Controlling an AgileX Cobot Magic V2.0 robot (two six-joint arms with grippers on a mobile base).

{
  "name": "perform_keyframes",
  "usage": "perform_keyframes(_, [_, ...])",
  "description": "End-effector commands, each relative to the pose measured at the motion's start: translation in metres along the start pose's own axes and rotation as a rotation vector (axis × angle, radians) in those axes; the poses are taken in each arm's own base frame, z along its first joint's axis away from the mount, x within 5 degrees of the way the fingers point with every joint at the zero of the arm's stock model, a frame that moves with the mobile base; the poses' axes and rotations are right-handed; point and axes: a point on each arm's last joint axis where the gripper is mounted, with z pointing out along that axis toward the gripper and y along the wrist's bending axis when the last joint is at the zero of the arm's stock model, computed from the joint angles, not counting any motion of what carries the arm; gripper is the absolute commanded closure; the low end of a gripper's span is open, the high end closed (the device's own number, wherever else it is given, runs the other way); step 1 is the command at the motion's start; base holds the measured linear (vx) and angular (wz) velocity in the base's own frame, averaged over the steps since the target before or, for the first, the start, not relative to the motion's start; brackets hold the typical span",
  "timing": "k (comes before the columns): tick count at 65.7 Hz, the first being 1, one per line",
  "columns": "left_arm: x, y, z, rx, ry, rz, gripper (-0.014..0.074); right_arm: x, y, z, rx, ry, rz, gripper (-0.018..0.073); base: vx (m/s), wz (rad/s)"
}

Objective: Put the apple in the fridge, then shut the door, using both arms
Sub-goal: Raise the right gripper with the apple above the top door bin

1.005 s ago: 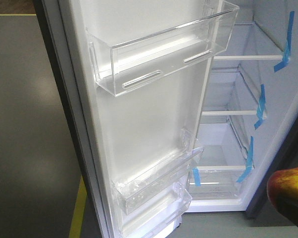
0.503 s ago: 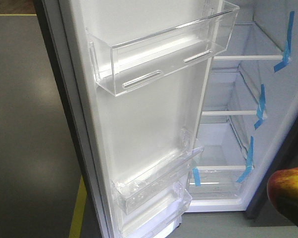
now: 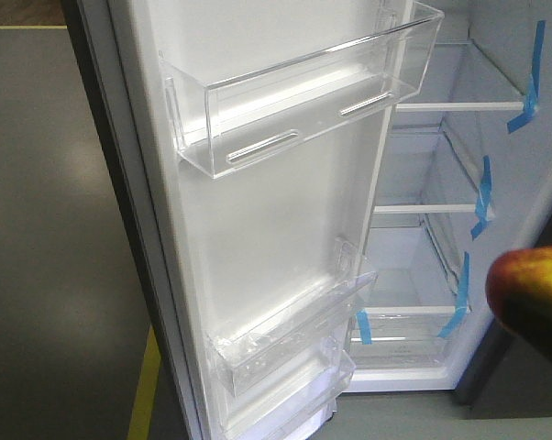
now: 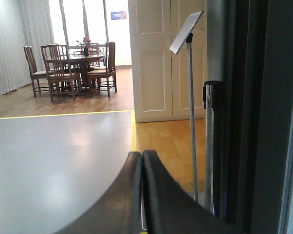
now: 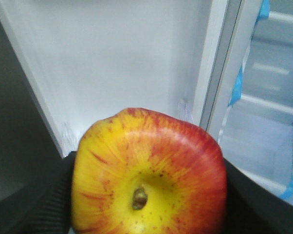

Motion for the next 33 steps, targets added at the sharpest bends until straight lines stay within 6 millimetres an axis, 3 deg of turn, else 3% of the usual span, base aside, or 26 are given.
perform_keyframes(1, [0.002,0.000,-0.001,0.008,-0.057,-0.010,0.0602,-0.042,0.001,-0.001,-0.010,-0.244,0.024,0.0426,0.00,0.00])
perform_keyframes(13, [0.002,0.000,-0.001,0.008,-0.057,-0.010,0.0602,-0.100,0.000,0.017,-0.002,-0.385,0.022,0.0426,0.00,0.00])
perform_keyframes(33, [0.002,0.000,-0.001,0.008,-0.057,-0.010,0.0602,-0.166,0.000,0.064,-0.006,-0.309,-0.008,0.0426,0.00,0.00])
